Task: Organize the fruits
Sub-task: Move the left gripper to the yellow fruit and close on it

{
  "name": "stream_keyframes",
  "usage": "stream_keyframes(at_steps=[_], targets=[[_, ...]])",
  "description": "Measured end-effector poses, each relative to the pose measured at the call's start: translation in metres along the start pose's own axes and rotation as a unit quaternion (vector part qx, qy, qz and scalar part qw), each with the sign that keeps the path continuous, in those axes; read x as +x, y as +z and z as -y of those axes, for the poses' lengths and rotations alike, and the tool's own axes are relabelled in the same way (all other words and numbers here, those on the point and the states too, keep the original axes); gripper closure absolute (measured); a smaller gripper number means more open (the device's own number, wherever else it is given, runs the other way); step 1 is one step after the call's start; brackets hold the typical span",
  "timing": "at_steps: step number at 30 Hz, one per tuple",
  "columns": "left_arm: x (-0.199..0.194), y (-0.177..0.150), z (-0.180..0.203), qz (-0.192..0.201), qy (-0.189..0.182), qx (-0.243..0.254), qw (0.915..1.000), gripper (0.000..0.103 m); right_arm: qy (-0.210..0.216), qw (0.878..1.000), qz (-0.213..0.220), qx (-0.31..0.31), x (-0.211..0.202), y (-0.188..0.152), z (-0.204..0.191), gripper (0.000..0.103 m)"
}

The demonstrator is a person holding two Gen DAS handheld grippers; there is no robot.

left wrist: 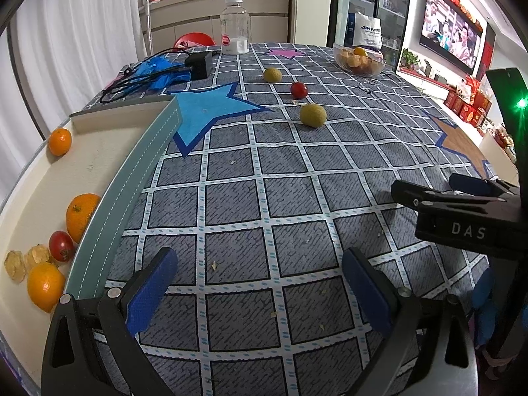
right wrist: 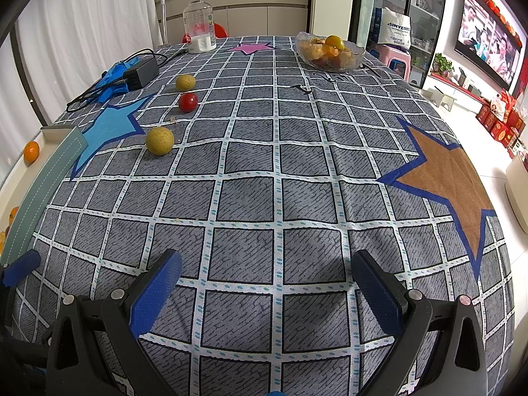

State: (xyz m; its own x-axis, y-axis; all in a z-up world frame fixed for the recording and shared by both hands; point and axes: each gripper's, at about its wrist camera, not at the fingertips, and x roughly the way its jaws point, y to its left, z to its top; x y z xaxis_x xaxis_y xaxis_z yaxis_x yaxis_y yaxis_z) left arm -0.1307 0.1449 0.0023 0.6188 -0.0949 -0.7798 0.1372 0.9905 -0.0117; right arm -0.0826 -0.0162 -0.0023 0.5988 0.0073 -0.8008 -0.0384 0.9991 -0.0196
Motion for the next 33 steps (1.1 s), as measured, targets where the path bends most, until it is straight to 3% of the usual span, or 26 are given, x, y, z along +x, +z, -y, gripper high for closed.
stream_keyframes(at_steps=[5,10,17,21,24,27,29,33], targets=[[-0.004,0.014,-0.003,0.0,-0.002,0.009,1.0,0.002,0.0,1.0,0.0,0.0,0.0,0.0,0.0,0.0],[-0.011,0.058,-0.008,0.014,-0.015,-0.004,0.9998,0.002,0.001,1.0,0.0,0.0,0.0,0.0,0.0,0.0],[0.028,0.101,0.018,-0.021,-0.022,0.01,0.9995,0.007,-0.003,1.0,0.003,0.001,-0.01,-0.015,0.012,0.0],[0.051,0.113,0.043,-0.027,-0.005,0.032,0.9991,0.012,0.002,1.0,0.005,-0.005,-0.01,-0.015,0.013,0.0],[0.074,0.117,0.055,-0.052,0.022,0.043,0.9975,0.031,0.004,1.0,0.004,-0.005,-0.008,-0.013,0.013,0.0],[0.083,0.118,0.049,-0.055,0.012,0.008,0.9984,0.044,0.004,1.0,0.004,-0.005,-0.008,-0.013,0.013,0.0],[0.083,0.12,0.047,-0.051,0.013,0.002,0.9986,0.069,0.004,1.0,0.004,-0.005,-0.008,-0.013,0.013,0.0],[0.078,0.113,0.045,-0.04,0.016,0.016,0.9989,0.073,0.004,1.0,0.004,-0.005,-0.008,-0.013,0.012,0.0]])
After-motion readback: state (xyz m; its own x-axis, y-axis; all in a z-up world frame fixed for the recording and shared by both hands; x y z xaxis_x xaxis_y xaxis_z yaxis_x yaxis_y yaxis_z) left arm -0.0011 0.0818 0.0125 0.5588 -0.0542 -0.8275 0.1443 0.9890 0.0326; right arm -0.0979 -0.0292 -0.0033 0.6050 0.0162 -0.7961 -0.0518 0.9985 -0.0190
